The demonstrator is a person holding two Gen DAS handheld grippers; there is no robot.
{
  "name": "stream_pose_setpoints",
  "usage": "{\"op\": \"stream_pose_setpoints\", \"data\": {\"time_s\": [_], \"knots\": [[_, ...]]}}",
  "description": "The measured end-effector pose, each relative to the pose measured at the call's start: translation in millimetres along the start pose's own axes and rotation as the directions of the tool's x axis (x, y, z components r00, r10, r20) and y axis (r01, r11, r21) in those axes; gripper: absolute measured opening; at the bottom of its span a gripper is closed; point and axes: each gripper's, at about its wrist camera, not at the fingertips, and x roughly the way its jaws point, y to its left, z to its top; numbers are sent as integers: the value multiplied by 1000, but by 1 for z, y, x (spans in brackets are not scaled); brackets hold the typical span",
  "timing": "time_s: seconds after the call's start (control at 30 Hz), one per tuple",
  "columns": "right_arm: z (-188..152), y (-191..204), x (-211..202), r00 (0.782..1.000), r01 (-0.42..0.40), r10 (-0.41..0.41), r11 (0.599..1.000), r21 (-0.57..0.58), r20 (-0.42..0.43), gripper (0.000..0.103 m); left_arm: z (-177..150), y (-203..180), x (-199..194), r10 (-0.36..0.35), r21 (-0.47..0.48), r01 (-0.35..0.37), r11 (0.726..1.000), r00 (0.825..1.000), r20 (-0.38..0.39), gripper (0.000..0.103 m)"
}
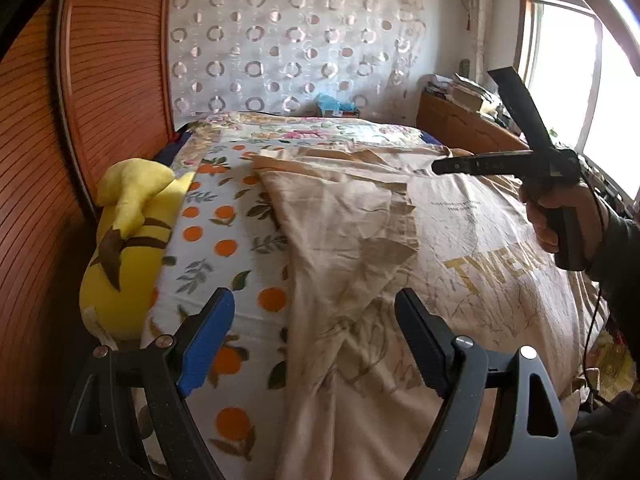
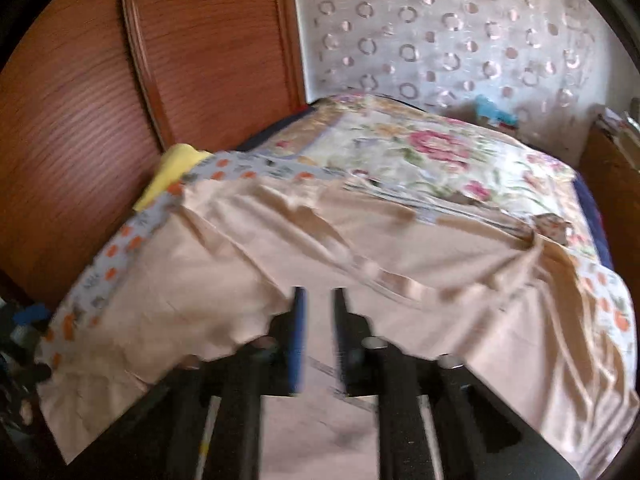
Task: Fold small clothes
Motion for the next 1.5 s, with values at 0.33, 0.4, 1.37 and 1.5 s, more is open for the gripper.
{"op": "stream_pose_setpoints", "data": {"time_s": [0.33,0.4,1.37,1.5], "knots": [[-55,-27,-51,993,104,-107,992,-65,-49,45,29,-27,35,-83,66,86,994,995,-47,62],[-72,-39,-59,990,115,-118,992,-53,-72,45,35,-28,45,-86,61,90,994,994,-68,58],[-112,-72,-130,989,142,-139,988,53,-56,54,9,-69,36,-182,106,203,973,967,-181,30],[-112,-73,-131,989,141,-138,988,55,-57,55,11,-77,26,-145,138,166,976,978,-151,30]]}}
